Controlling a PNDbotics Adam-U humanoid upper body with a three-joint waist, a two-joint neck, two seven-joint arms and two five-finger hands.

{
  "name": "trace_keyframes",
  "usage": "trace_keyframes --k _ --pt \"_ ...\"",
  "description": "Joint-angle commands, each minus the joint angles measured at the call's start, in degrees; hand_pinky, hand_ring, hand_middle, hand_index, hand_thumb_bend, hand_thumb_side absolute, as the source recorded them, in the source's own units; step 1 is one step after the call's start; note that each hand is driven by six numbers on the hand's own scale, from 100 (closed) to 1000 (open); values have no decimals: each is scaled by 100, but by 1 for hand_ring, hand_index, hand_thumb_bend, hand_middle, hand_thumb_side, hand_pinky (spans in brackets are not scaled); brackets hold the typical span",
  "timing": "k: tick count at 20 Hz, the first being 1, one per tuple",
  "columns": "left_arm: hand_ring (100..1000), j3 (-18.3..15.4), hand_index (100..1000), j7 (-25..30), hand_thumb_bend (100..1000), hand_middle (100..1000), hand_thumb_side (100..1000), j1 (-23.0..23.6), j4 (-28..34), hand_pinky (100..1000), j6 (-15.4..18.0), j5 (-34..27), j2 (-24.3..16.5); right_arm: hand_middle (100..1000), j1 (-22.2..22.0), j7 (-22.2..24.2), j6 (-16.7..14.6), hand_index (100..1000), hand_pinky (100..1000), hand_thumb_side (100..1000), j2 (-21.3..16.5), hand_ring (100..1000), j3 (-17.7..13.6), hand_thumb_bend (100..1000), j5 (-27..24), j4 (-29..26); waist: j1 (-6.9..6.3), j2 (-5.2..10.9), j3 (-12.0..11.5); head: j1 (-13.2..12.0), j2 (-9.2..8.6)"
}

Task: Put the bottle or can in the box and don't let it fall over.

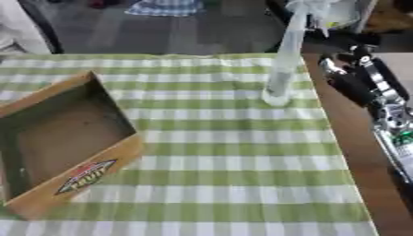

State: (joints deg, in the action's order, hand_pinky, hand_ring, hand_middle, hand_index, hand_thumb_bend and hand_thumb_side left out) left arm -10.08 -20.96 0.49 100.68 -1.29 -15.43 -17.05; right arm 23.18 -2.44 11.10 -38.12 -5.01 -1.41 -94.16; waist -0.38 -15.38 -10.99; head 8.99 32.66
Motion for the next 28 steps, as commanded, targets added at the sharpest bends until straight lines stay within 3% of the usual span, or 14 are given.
trace_keyframes --k 1,12,28 --pt "579 -4 697 21 285 677 670 1 70 1000 1 -11 -69 1000 93 105 -7 985 984 652 -184 984 51 100 -78 -81 -6 62 -8 24 -16" --pt "579 30 697 68 281 678 672 -8 66 1000 -2 -15 -56 1000 398 126 37 991 988 668 5 994 269 100 -68 36 -15 19 -66 84 -68" --pt "580 74 699 150 273 681 679 -14 53 1000 -31 2 -38 1000 649 91 20 997 994 686 180 1000 346 100 -263 79 -5 -18 -85 122 -92"
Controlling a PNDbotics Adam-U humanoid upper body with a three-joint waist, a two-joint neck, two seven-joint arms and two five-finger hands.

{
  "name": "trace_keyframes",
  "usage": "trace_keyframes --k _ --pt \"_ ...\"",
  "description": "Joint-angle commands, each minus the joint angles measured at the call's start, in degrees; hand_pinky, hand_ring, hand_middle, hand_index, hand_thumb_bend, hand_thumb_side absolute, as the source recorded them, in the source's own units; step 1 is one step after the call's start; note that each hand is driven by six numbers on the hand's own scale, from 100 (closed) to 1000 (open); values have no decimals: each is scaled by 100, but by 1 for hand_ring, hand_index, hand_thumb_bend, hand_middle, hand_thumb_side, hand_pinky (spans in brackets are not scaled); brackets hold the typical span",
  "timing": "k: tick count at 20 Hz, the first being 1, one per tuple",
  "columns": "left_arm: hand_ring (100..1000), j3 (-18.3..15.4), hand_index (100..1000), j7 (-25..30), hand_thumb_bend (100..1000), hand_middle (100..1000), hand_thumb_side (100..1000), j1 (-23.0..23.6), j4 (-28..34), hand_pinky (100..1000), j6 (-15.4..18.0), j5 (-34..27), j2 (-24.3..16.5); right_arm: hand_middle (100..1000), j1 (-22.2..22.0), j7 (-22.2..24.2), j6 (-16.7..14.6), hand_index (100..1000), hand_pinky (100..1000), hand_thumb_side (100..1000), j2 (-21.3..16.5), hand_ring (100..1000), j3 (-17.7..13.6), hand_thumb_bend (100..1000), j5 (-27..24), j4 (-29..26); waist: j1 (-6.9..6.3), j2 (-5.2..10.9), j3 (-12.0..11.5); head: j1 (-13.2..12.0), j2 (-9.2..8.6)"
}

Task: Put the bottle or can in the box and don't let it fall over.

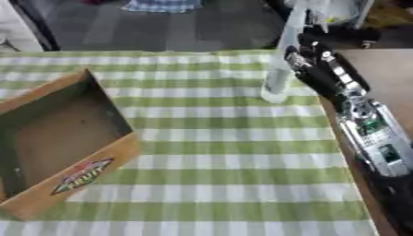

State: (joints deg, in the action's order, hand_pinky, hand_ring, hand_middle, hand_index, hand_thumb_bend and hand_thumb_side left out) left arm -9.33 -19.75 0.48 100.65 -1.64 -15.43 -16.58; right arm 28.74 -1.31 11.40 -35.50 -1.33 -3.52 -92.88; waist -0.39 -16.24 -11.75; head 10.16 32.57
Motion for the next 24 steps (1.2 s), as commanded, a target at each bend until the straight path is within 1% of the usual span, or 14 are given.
trace_keyframes --k 1,8,18,24 --pt "581 3 699 36 273 681 680 -14 56 1000 3 3 -84 1000 101 -29 -13 997 994 686 -74 1000 -26 100 -72 -51 -5 65 -9 6 -86" --pt "581 17 699 71 270 681 682 -16 52 1000 -5 9 -74 1000 147 -110 32 996 995 684 -64 1000 -49 100 -49 -63 1 43 -7 17 -103" --pt "582 37 700 117 266 682 687 -10 46 1000 -9 17 -57 1000 161 -304 283 993 993 681 -63 1000 -166 100 323 -35 -6 -8 -1 52 -131" --pt "582 54 700 154 263 683 690 -13 44 1000 -11 21 -47 1000 170 -380 390 992 993 681 -53 1000 -201 100 413 -21 -16 -34 4 110 -150"
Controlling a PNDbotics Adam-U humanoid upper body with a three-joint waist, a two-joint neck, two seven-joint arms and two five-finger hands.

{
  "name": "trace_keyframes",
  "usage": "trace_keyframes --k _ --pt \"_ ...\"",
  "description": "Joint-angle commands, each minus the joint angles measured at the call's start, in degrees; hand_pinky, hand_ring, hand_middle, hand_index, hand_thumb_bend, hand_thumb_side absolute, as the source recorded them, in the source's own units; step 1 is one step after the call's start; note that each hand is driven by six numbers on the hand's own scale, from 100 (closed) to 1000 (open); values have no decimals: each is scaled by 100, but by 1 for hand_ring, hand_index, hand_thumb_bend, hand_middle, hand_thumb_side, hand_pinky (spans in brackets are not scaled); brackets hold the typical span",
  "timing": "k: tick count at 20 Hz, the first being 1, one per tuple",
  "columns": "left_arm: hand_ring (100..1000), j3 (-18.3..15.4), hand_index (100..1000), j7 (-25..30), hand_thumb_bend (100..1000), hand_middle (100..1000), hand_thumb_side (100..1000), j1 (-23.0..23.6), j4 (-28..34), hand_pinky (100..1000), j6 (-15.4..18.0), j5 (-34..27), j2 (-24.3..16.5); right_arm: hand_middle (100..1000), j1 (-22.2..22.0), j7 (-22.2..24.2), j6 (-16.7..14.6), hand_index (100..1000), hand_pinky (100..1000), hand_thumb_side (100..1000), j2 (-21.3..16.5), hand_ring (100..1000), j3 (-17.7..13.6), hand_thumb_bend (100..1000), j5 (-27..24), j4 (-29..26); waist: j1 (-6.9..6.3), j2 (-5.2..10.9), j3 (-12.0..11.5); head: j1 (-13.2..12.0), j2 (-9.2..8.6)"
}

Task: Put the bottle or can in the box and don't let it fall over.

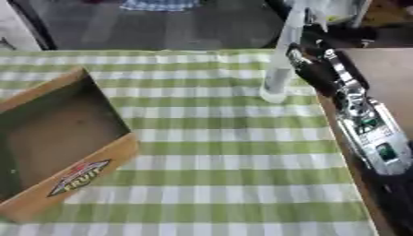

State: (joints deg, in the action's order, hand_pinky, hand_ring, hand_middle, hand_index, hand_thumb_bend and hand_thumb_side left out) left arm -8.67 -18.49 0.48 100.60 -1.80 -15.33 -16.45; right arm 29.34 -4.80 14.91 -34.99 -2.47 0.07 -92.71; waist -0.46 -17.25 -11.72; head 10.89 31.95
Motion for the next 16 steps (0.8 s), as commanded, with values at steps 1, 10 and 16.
trace_keyframes --k 1,10,16 --pt "583 -12 700 33 263 683 691 -13 50 1000 6 12 -61 1000 118 -39 46 992 993 681 -106 1000 -91 100 57 -29 -11 64 1 43 -93" --pt "583 1 700 63 259 684 694 -14 49 1000 8 19 -48 1000 278 -118 67 993 993 683 -113 1000 -91 100 38 189 -31 30 -32 65 -152" --pt "584 13 700 85 257 684 696 -11 45 1000 7 23 -33 1000 377 -173 29 994 994 685 -87 1000 -84 100 -1 337 -47 23 -45 72 -194"
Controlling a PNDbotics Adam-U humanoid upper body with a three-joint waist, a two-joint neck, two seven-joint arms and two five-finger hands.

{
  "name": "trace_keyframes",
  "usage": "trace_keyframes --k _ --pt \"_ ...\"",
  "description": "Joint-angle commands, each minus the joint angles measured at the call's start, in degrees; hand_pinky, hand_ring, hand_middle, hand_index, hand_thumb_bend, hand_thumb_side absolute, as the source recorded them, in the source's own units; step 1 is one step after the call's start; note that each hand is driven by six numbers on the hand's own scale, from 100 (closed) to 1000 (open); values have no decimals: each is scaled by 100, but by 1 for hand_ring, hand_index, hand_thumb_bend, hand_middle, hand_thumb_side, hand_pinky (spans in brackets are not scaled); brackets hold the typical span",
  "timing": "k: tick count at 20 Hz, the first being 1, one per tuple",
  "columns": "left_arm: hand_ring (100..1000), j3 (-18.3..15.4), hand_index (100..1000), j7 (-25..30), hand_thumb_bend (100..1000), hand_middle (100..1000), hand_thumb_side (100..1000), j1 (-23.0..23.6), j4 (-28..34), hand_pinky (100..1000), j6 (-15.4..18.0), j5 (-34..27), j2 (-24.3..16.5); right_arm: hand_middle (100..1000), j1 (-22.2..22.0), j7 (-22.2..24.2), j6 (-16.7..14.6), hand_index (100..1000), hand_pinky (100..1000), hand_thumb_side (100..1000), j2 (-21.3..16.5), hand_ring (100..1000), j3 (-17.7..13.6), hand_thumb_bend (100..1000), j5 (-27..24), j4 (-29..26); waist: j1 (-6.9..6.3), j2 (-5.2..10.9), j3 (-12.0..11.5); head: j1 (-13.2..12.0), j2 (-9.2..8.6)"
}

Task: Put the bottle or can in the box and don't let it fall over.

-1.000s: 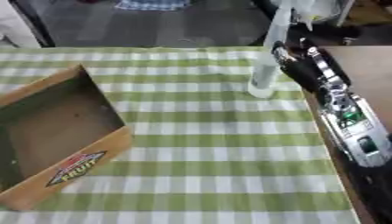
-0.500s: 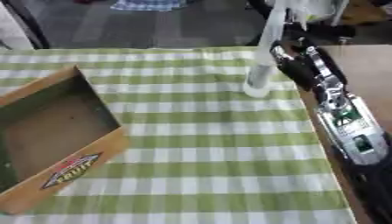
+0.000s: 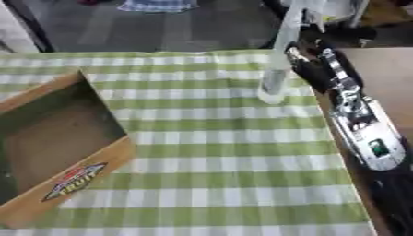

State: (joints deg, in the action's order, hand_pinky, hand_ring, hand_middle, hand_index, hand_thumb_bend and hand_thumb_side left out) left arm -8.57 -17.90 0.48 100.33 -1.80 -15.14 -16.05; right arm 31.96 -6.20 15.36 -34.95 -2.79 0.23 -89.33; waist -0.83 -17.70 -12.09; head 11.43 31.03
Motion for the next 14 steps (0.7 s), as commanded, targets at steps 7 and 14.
trace_keyframes --k 7,14 --pt "584 21 701 60 252 685 698 -6 67 1000 -5 27 -66 1000 222 -27 -91 996 996 693 -63 1000 -46 100 -190 107 -16 60 -31 28 -121" --pt "585 41 701 99 249 685 700 -4 61 1000 -31 51 -62 1000 321 29 -147 1000 998 699 -37 1000 -30 100 -329 116 -8 55 -35 31 -116"
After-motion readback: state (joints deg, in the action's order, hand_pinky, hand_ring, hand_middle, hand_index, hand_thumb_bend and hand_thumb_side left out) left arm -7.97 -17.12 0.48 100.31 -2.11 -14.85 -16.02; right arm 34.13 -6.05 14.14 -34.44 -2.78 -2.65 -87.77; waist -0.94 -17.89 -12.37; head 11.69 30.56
